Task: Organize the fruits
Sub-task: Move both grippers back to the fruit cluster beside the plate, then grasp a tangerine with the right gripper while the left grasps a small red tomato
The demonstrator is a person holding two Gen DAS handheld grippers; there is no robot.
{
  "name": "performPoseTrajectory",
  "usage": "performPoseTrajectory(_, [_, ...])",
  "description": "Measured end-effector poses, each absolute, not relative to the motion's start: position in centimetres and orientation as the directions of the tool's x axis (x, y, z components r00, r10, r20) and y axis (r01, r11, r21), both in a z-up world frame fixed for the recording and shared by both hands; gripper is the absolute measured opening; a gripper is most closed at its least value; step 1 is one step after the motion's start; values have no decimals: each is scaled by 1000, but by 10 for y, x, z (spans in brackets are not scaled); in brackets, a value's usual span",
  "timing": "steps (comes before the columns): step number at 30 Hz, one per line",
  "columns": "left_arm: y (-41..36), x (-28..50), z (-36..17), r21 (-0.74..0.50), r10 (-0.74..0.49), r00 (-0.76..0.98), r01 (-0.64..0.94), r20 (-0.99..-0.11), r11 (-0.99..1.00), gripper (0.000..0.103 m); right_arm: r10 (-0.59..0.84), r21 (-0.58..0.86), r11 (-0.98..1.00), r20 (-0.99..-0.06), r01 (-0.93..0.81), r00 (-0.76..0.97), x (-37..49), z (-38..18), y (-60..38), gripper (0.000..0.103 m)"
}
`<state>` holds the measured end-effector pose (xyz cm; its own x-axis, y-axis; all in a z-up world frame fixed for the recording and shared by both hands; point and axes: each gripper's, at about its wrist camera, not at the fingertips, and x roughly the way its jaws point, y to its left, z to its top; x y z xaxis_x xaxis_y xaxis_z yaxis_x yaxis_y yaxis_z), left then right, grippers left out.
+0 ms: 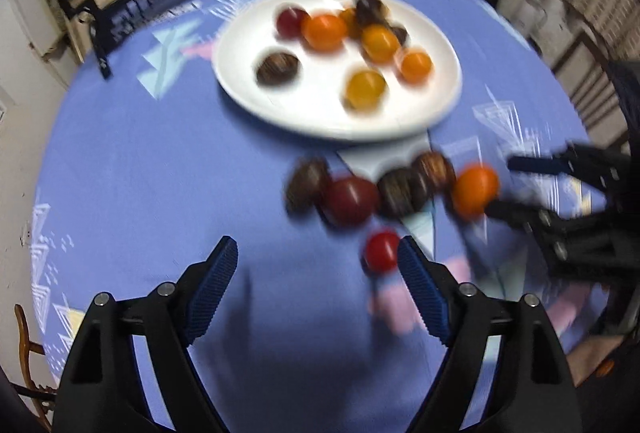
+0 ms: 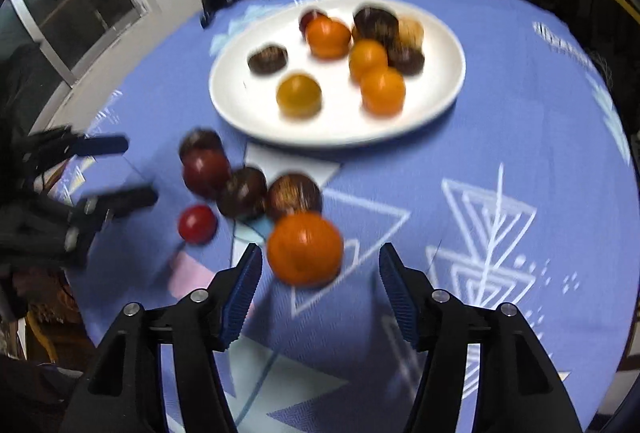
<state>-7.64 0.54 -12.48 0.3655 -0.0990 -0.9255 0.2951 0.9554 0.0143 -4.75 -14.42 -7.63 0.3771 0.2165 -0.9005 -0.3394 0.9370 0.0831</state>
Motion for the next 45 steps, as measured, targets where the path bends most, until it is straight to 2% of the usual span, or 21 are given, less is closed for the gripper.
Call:
performPoseTrajectory(7, [-8, -83, -150, -5, -103, 324, 290, -941, 957, 80, 221, 87, 930, -907, -356, 358, -46, -93, -133, 62])
performPoseTrajectory(9, [-10, -80, -152, -10, -104, 322, 281, -941, 960, 80, 241, 106, 921, -911, -376, 334, -46, -95, -129, 44])
performPoseTrajectory(14, [-10, -70, -158, -23, -104, 318, 250, -942, 968, 79, 244, 103, 911, -915, -399, 321, -55, -91, -131, 43])
performPoseTrajectory(17, [-12, -66, -159, -36, -115, 310, 251, -944, 967, 70, 242, 109, 920, -915, -378, 324, -60, -87, -142, 43])
performPoseTrajectory(19, [-14, -63, -162, -46, -122, 292, 254, -949, 966, 60, 241, 115, 925, -915, -362, 324, -61, -85, -148, 43])
performPoseTrajectory(20, [-14, -62, -165, -54, -126, 279, 254, -952, 966, 51, 239, 115, 927, -915, -357, 324, -61, -85, -150, 43])
performPoseTrajectory(22, [-14, -63, -165, -55, -127, 283, 251, -951, 966, 46, 236, 116, 930, -916, -349, 324, -62, -86, -152, 43])
performPoseTrajectory(23, [-14, -64, -163, -73, -147, 279, 258, -949, 963, 31, 239, 120, 930, -916, -346, 322, -61, -86, -152, 43])
performPoseTrajectory(24, [-14, -64, -163, -93, -166, 271, 264, -948, 960, 27, 242, 125, 930, -916, -346, 320, -61, -86, -152, 43])
performPoseTrajectory(45, [-15, -74, -130, -21, -121, 333, 289, -935, 957, 27, 262, 140, 916, -919, -376, 295, -74, -82, -138, 43])
